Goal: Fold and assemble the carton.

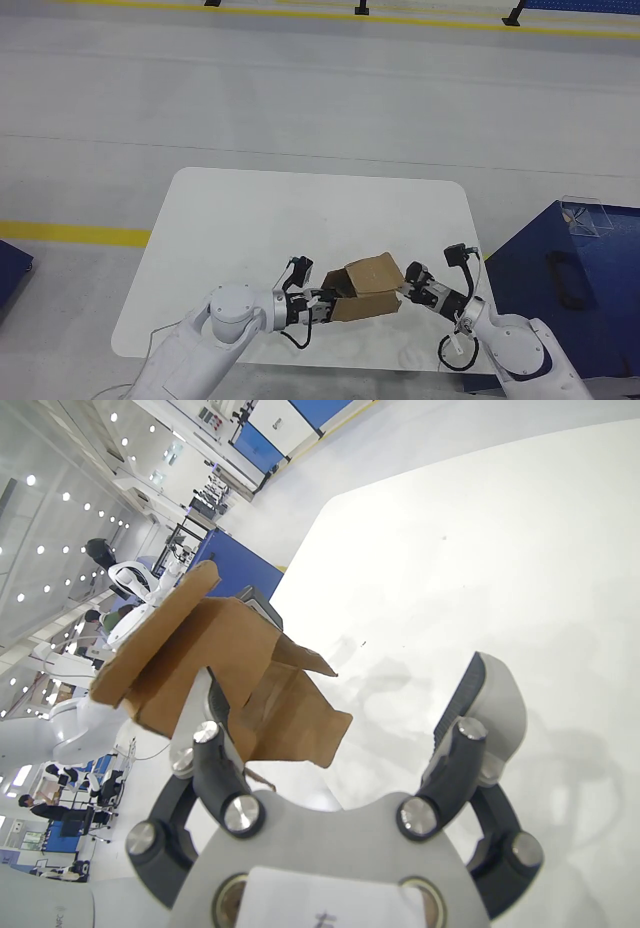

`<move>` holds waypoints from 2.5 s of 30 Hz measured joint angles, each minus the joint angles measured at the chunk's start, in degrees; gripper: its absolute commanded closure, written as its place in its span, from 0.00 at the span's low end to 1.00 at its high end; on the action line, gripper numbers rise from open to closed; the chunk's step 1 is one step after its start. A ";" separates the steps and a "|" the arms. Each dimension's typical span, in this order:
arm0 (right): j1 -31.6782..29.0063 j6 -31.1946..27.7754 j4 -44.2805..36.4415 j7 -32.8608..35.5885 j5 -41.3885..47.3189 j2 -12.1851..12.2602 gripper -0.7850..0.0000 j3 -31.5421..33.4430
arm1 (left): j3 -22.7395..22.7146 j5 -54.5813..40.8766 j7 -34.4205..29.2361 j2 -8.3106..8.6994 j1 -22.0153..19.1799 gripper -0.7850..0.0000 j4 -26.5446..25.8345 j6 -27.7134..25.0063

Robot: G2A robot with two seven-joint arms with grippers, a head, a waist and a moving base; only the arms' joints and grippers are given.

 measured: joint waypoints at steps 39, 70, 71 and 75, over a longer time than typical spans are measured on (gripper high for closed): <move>2.39 -0.02 3.12 4.92 4.84 0.84 0.00 1.60 | -1.21 -1.78 0.13 -0.61 0.03 1.00 0.99 0.07; 2.03 0.05 3.63 3.55 1.68 1.13 0.00 0.63 | -3.56 -1.70 0.94 -0.27 2.24 1.00 -0.21 -0.01; 1.72 -0.31 3.65 3.68 2.20 1.25 0.00 1.40 | -3.68 -1.81 0.97 -0.27 2.23 1.00 -0.08 -0.03; 0.09 -1.67 3.21 5.00 3.67 1.71 0.00 4.18 | -3.87 -2.00 1.14 -0.29 2.22 1.00 0.13 -0.01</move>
